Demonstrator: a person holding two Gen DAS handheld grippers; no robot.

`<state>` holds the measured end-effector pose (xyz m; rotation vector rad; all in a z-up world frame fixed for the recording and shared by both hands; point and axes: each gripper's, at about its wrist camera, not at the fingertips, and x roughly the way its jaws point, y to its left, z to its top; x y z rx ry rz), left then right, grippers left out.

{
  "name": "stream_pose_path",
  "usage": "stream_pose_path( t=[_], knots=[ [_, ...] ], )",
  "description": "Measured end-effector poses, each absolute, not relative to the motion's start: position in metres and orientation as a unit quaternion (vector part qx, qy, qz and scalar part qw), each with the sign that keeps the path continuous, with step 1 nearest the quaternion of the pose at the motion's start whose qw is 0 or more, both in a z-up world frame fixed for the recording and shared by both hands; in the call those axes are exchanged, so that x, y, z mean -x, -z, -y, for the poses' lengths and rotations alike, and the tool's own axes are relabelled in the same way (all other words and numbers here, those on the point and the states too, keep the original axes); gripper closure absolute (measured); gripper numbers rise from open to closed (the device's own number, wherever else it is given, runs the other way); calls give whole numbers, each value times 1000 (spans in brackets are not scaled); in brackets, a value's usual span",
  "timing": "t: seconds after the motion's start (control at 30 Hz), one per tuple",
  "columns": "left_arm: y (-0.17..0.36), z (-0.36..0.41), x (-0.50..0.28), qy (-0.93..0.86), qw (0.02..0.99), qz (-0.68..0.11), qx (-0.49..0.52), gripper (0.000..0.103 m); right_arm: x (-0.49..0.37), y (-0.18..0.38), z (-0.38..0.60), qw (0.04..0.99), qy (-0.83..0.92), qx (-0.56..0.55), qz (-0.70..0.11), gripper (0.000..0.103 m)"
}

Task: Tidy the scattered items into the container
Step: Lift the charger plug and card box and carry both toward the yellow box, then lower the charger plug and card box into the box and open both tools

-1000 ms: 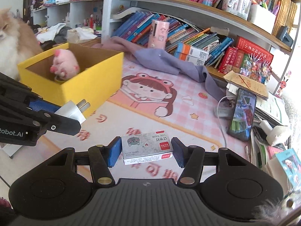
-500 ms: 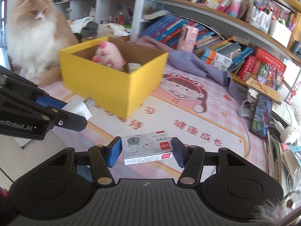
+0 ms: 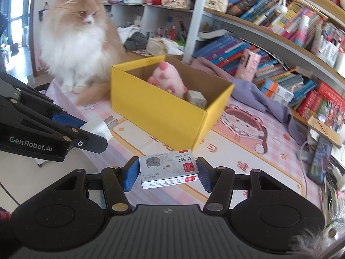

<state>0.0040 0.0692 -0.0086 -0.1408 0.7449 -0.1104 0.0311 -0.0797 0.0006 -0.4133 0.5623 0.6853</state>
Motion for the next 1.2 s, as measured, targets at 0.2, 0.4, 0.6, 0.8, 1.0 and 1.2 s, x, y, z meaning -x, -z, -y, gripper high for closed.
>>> stream_pose_path(
  t=[0.2,0.4,0.6,0.8,1.0,1.2],
  knots=[
    [14,-87,1,24,925,-371,80,78,-34,3,63,870,-353,204,-278,48],
    [18,-98,2,5,920,-385,80,78,-37,8,53,857,-374,197,-296,48],
    [23,-105,-2,-2,913,-401,79,78,-41,8,45,847,-391,199,-302,48],
    [13,-111,-18,-7,920,-385,74,78,-64,1,40,851,-397,189,-288,48],
    [-9,-115,-56,-5,934,-354,44,78,-105,-18,39,870,-386,171,-255,48],
    [-25,-119,-102,-4,943,-332,20,78,-156,-32,33,881,-382,163,-228,48]
  ],
)
